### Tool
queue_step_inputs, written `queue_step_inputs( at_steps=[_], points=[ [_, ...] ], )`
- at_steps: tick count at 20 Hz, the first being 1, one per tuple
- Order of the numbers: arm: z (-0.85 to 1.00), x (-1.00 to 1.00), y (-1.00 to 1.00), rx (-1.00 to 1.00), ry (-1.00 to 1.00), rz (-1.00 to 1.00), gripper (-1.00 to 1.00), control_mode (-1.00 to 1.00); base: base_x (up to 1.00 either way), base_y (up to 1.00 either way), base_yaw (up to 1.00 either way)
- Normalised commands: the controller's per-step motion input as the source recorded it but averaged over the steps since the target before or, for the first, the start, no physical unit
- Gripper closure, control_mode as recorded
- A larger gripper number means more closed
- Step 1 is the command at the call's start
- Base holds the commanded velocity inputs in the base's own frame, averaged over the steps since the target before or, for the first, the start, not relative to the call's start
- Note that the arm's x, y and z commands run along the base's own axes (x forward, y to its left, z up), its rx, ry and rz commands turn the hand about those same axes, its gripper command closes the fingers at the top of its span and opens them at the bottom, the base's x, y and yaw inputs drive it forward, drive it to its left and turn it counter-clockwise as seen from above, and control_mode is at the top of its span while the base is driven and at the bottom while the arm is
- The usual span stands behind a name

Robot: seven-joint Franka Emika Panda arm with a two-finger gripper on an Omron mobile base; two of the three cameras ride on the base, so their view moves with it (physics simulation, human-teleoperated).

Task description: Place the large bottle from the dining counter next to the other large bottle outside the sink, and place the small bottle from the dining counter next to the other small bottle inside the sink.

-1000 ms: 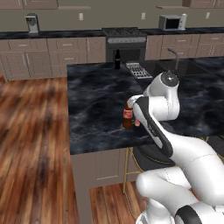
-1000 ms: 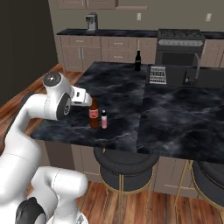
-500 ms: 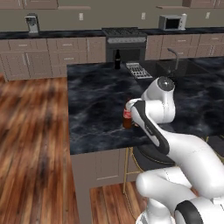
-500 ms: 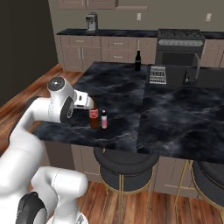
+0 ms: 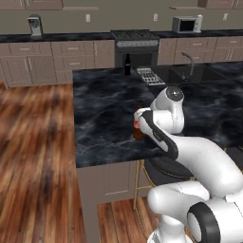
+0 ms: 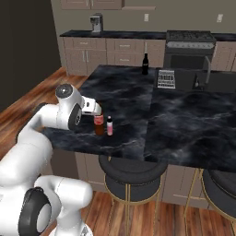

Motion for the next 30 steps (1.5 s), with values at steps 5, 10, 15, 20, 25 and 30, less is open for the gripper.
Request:
queue_step_inputs(
  at_steps=[5, 10, 15, 20, 25, 30],
  points=[
    [-0.07, 0.26, 0.00, 0.00, 0.00, 0.00, -1.00, -1.00, 0.00, 0.00, 0.00],
    [-0.11, 0.28, 0.00, 0.00, 0.00, 0.00, -1.00, -1.00, 0.00, 0.00, 0.00],
    [-0.15, 0.23, 0.00, 0.00, 0.00, 0.00, -1.00, -1.00, 0.00, 0.00, 0.00],
    [-0.15, 0.25, 0.00, 0.00, 0.00, 0.00, -1.00, -1.00, 0.00, 0.00, 0.00],
    [-0.10, 0.20, 0.00, 0.00, 0.00, 0.00, -1.00, -1.00, 0.00, 0.00, 0.00],
    [-0.11, 0.17, 0.00, 0.00, 0.00, 0.00, -1.00, -1.00, 0.00, 0.00, 0.00]
  ],
)
